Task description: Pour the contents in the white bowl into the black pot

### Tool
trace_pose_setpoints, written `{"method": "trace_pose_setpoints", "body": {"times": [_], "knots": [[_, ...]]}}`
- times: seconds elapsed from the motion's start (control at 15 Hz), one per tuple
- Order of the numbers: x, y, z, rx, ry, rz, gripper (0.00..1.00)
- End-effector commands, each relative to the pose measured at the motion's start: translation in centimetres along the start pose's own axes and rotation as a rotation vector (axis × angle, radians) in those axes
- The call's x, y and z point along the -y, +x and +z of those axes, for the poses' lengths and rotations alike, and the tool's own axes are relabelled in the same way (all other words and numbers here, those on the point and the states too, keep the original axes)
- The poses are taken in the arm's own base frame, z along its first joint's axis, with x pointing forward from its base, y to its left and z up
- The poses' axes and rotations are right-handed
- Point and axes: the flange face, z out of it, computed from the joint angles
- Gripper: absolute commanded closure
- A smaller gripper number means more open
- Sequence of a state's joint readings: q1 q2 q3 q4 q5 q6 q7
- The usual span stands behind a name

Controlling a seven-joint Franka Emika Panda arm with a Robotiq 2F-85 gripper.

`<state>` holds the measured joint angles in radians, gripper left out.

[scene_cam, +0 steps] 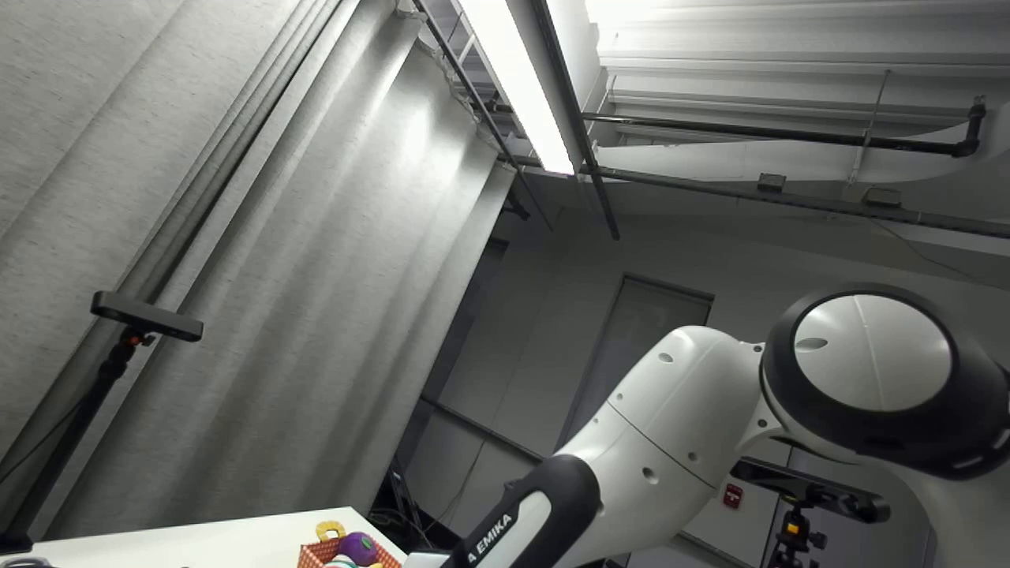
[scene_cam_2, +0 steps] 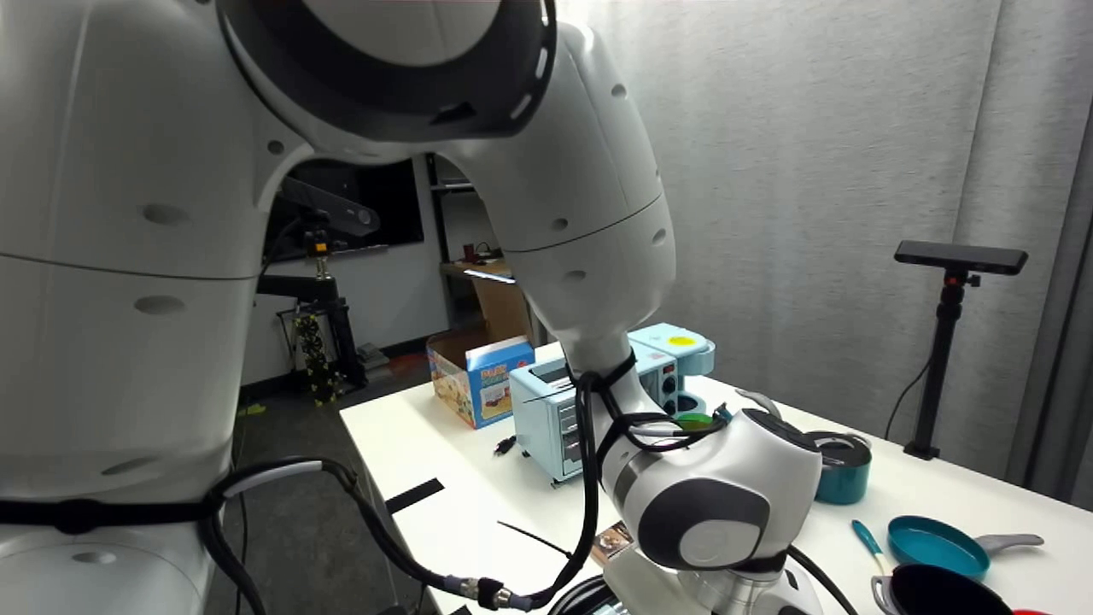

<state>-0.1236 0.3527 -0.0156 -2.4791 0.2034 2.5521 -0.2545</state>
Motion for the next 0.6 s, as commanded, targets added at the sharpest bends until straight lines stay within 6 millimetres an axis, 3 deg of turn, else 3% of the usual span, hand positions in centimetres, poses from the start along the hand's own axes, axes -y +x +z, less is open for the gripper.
{"method": "trace_pose_setpoints", "body": {"times": [0.0, 0.27, 0.53], "knots": [[-0.7, 0.4, -0.2, -0.007, 0.01, 0.036, 0.9], [-0.8, 0.7, -1.9, -0.031, 0.019, 0.039, 0.9], [-0.7, 1.2, -4.9, -0.07, 0.0, 0.047, 0.9]]}}
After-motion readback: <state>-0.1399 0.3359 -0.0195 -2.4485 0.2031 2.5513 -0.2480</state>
